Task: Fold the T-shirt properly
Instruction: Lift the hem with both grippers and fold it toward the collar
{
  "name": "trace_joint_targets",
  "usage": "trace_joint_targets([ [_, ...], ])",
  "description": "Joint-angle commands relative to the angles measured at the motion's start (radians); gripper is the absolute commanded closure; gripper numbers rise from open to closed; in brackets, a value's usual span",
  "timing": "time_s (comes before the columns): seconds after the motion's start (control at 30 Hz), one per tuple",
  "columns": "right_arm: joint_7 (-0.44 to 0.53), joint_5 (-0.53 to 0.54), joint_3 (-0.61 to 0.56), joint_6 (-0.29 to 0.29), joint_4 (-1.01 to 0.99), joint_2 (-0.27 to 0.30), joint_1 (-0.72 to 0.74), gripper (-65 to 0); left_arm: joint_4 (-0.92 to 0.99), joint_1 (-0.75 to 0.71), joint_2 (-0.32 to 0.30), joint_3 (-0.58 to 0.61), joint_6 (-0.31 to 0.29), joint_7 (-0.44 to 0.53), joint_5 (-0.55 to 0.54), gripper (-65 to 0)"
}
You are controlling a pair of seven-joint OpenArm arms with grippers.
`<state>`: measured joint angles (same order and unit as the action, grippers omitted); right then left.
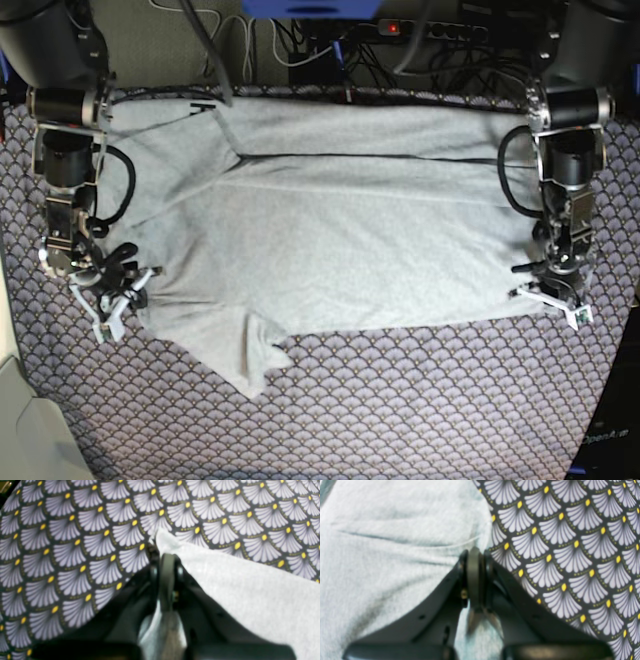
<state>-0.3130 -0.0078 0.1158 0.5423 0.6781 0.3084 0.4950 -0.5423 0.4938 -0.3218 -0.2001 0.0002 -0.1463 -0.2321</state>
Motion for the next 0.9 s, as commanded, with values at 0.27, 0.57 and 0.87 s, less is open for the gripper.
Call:
trace_joint_targets([
  [0.27,-0.028,-0.008,0.005,0.003,0.182,0.030,-0.094,0.0,-0.239,-0.054,-0.050,-0.022,0.004,-0.109,-0.005,-0.5],
  [0.57,-0.165,-0.007,0.006,0.003,0.503,0.022,-0.226,0.0,-0.361,-0.106,-0.049,-0.120,-0.001,-0.223,-0.003,-0.5],
  [0.87,-0.239,-0.007,0.008,0.003,0.737,0.025,-0.358,0.0,-0.592,-0.235,-0.050,-0.128,0.002,-0.307,-0.003,-0.5],
])
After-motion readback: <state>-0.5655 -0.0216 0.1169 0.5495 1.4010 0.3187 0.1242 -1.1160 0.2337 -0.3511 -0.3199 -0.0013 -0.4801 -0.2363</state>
